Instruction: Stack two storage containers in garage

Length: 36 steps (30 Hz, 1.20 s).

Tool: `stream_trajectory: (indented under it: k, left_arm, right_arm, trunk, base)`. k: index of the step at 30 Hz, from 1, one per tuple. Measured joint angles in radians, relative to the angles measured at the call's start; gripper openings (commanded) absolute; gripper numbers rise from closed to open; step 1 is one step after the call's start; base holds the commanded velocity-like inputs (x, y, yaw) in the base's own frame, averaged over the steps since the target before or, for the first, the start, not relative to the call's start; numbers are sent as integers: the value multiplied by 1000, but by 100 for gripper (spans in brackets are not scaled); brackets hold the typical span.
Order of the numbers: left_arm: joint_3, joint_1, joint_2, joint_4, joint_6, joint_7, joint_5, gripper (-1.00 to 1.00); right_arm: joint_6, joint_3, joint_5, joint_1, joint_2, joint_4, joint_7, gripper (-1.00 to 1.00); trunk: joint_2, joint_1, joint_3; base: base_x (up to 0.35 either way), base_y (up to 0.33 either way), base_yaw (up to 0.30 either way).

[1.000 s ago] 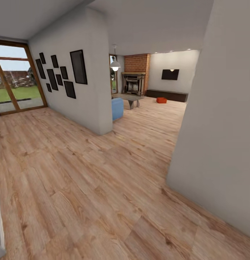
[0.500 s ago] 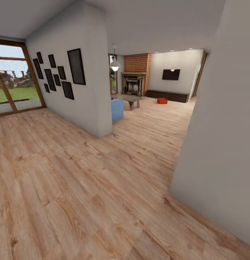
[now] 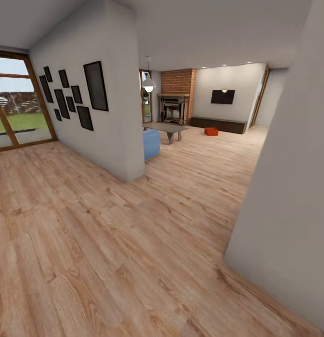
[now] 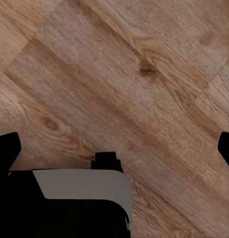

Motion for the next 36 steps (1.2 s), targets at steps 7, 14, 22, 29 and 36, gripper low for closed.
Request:
stream_trajectory:
  k: [7, 14, 22, 29, 36]
  left_arm:
    - [0, 0, 1, 0, 0, 0, 0, 100]
    - [0, 0, 1, 0, 0, 0, 0, 100]
    - [0, 0, 1, 0, 0, 0, 0, 100]
    - [-1, 0, 1, 0, 0, 0, 0, 100]
    - [-1, 0, 1, 0, 0, 0, 0, 100]
  right_arm:
    - [0, 0, 0, 0, 0, 1, 0, 100]
    - [0, 0, 0, 0, 0, 0, 0, 100]
    - [0, 0, -1, 0, 0, 0, 0, 100]
    - [0, 0, -2, 0, 0, 0, 0, 100]
    - [0, 0, -2, 0, 0, 0, 0, 100]
  trunk:
    - [0, 0, 0]
    - [0, 0, 0]
    - [0, 0, 0]
    - [0, 0, 0]
    - [0, 0, 0]
  base:
    - [339, 0, 0]
    - [340, 0, 0]
    - [340, 6, 0]
    - [340, 74, 0]
    - [339, 93, 0]
